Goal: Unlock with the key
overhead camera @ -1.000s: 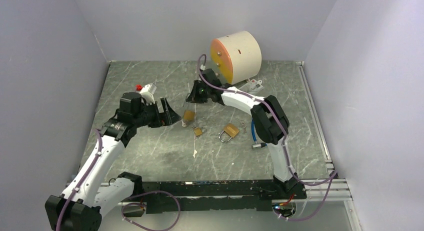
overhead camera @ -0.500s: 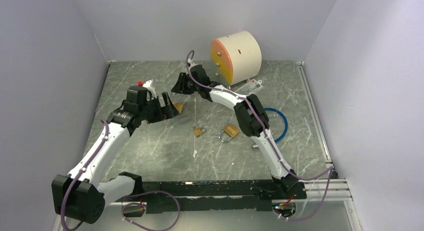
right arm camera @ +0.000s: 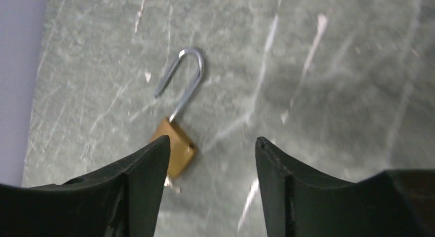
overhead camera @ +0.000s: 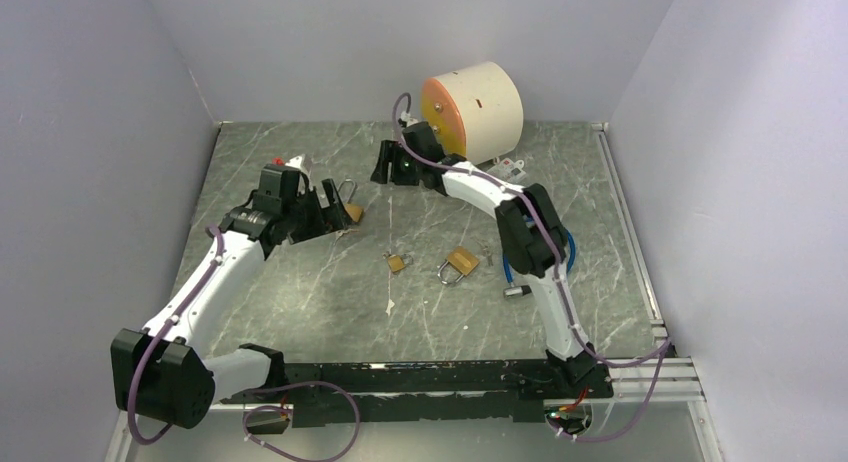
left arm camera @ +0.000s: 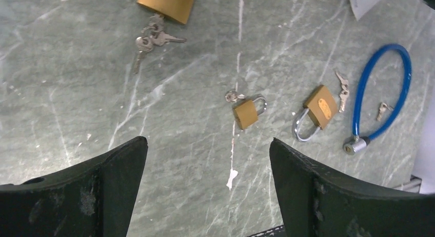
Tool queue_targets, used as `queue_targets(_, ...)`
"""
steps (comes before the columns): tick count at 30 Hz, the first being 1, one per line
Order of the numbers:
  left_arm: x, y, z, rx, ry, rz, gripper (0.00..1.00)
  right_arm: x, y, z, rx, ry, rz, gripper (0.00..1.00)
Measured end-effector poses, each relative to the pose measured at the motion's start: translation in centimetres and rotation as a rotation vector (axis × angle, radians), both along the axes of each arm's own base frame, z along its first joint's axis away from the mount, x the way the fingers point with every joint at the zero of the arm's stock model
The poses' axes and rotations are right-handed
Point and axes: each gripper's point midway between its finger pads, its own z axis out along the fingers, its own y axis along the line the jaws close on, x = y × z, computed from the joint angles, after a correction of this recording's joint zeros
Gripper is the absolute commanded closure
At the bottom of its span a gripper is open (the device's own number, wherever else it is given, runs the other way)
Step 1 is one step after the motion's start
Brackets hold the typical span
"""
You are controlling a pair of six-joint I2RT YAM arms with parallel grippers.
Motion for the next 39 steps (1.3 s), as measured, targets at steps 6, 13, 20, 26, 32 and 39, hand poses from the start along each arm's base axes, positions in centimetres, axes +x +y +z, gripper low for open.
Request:
queue_targets(6,-0.2,1.3,-0.4,0.028,0.012,0.081,0.14,-6.4,-3.0,2.3,-0.136,0.050,0.024,0.50)
queue_targets(13,-1.2,1.8,-1.0,0.001,0.022,0.149,0.17,-14.4,-1.6,-1.6,-0.311,0.189,0.143,0.60)
queue_targets(20,-2.2,2.0,-2.7,-0.012,0.071,0.184,0.19,-18.1,-1.6,-5.9,-0.430,0.330,0.178,0.67)
queue_targets(26,-3.2,2.2,-3.0,-0.026,0.079,0.201,0.20,-17.8,-2.1,-6.2,-0.467,0.347,0.135,0.69)
queue_targets(32,-3.6,2.5,-3.0,-0.019,0.077,0.209,0.20,-17.1,-1.5,-6.6,-0.474,0.357,0.125,0.69)
queue_targets(39,-3.7,2.7,-2.9,-0.011,0.072,0.218,0.19,-18.4,-1.5,-6.6,-0.526,0.356,0.149,0.65)
